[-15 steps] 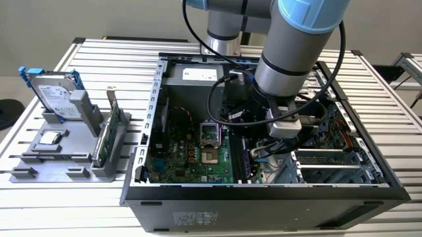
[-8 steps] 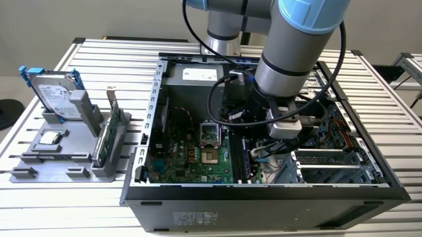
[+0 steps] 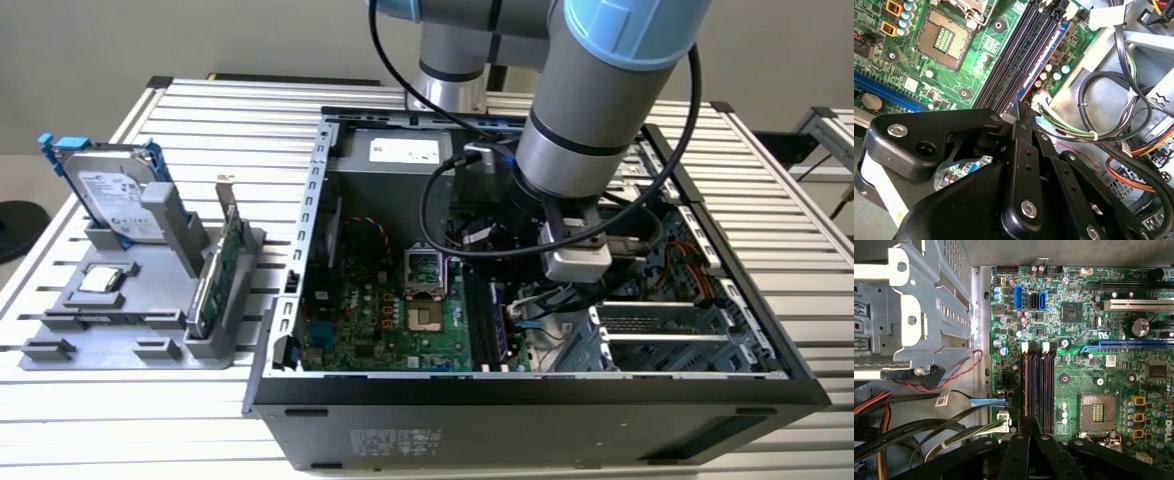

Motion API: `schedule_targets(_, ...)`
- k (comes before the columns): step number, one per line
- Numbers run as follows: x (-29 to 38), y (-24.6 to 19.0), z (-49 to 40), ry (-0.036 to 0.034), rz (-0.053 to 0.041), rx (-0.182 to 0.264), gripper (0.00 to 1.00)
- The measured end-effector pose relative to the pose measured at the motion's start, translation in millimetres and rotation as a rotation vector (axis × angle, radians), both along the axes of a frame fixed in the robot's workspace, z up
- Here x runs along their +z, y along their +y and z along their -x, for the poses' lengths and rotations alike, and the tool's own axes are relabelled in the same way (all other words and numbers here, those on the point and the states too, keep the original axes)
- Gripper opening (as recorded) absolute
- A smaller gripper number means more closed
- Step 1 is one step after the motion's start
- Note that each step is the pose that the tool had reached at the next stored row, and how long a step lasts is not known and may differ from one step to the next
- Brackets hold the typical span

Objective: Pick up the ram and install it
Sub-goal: 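Press down the ram until it locks into place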

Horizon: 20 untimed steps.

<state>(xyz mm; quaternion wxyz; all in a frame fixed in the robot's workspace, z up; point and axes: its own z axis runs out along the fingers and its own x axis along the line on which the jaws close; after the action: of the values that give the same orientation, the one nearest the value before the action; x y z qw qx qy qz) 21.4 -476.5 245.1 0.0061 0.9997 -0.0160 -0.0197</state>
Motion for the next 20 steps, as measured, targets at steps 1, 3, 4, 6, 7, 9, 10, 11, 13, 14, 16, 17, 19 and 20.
schedule_targets(1,-0.1,-0.1,0.0,0.0,-0.0001,0.0,0.0)
schedule_targets(3,0.0,-0.3,0.0,0.0,0.0,0.0,0.0)
schedule_targets(4,0.0,-0.3,0.0,0.0,-0.0001,0.0,0.0)
schedule_targets(6,0.0,-0.3,0.0,0.0,-0.0001,0.003,0.0)
schedule_targets(7,0.0,-0.4,0.0,0.0001,0.0,0.006,0.0)
schedule_targets(9,0.0,-0.4,0.0,0.0,-0.0001,0.015,0.0)
schedule_targets(10,0.0,-0.4,0.0,0.0,-0.0001,0.02,0.0)
schedule_targets(11,0.0,-0.3,0.0,0.0,-0.0001,0.023,0.0)
schedule_targets(13,0.0,-0.4,0.0,0.0,-0.0001,0.027,0.0)
schedule_targets(14,0.0,-0.3,0.0,0.0,-0.0001,0.027,0.0)
schedule_targets(16,0.0,-0.3,0.0,0.0,0.0,0.029,0.0)
schedule_targets(17,0.0,-0.3,0.1,0.0,0.0,0.03,0.0)
schedule_targets(19,0.0,-0.4,0.1,0.0,-0.0001,0.03,0.0)
schedule_targets(20,0.0,-0.3,0.1,0.0,-0.0001,0.031,0.0)
